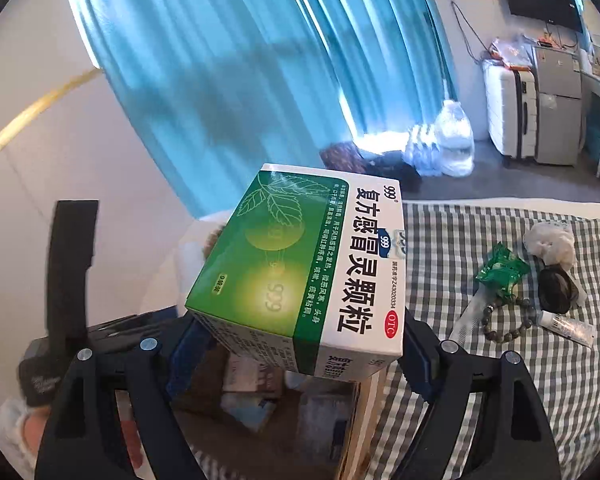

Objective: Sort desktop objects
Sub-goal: 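Carry the hair dryer and green box over the cardboard box and release both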

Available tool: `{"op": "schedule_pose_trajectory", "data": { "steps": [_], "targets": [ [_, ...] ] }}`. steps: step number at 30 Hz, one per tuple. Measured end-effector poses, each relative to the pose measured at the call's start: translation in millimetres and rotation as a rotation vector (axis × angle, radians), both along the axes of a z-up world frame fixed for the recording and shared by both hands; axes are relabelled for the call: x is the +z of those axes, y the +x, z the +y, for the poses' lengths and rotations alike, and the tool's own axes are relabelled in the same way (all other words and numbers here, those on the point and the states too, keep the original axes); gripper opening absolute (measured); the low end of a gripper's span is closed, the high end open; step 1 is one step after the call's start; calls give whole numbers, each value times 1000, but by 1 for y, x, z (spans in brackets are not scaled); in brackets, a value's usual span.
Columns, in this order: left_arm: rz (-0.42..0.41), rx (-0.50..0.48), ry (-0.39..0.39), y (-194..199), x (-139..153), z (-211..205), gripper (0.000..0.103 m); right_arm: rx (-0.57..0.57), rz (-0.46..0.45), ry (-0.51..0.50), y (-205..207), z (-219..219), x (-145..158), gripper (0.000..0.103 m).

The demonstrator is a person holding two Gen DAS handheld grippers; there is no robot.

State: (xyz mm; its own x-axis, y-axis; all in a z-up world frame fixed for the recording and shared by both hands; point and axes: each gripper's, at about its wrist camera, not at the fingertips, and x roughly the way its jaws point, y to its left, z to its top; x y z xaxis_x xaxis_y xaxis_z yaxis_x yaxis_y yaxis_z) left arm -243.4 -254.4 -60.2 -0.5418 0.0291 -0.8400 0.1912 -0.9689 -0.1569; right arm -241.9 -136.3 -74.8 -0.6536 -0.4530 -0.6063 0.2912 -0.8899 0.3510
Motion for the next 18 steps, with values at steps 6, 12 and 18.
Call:
{"op": "schedule_pose_trajectory", "data": {
  "steps": [6,12,18],
  "targets": [
    [-63,8,-9,-24,-27,-7,55,2,-64,-10,-41,-12,-21,84],
    [-52,60,-6,-18,-24,-10,91,-66,-77,0,-50,-5,-13,96],
    [-68,37,-56,4,-12,6,91,-125,-79,-46,-37,31,-2,96]
  ]
}}
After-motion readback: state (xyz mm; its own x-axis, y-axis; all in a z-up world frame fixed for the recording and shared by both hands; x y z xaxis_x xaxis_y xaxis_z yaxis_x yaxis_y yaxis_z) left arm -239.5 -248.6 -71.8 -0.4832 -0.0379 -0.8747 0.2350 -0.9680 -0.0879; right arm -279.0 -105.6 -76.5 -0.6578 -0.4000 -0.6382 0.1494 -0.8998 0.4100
